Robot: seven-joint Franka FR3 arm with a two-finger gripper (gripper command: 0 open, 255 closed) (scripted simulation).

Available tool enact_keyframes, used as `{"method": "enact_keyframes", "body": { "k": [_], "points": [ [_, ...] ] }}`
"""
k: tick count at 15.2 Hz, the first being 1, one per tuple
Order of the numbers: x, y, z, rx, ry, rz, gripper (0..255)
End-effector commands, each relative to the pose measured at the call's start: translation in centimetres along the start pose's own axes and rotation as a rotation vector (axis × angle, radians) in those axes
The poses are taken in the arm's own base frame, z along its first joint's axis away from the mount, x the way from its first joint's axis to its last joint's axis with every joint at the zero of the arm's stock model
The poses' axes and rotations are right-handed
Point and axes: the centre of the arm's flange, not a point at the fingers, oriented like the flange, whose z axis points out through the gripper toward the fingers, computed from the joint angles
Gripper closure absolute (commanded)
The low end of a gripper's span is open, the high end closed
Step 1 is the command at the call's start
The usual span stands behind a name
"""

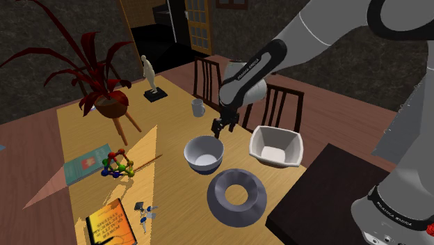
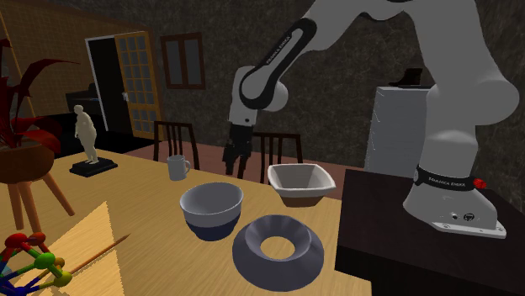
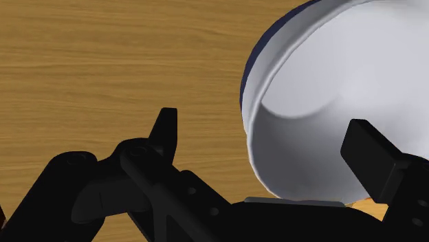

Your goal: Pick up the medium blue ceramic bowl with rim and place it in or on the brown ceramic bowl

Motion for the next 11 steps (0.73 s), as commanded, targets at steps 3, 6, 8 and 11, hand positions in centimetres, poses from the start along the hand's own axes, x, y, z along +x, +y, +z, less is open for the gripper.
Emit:
{"method": "enact_keyframes", "body": {
  "k": [3, 6, 8, 11],
  "points": [
    [2.1, -0.3, 3.7, 0.014, -0.001, 0.004, 0],
    [2.1, -0.4, 5.2, 0.014, -0.001, 0.004, 0],
    [2.1, -0.4, 6.3, 0.014, -0.001, 0.004, 0],
    [2.1, -0.4, 7.7, 0.014, -0.001, 0.004, 0]
  ]
}}
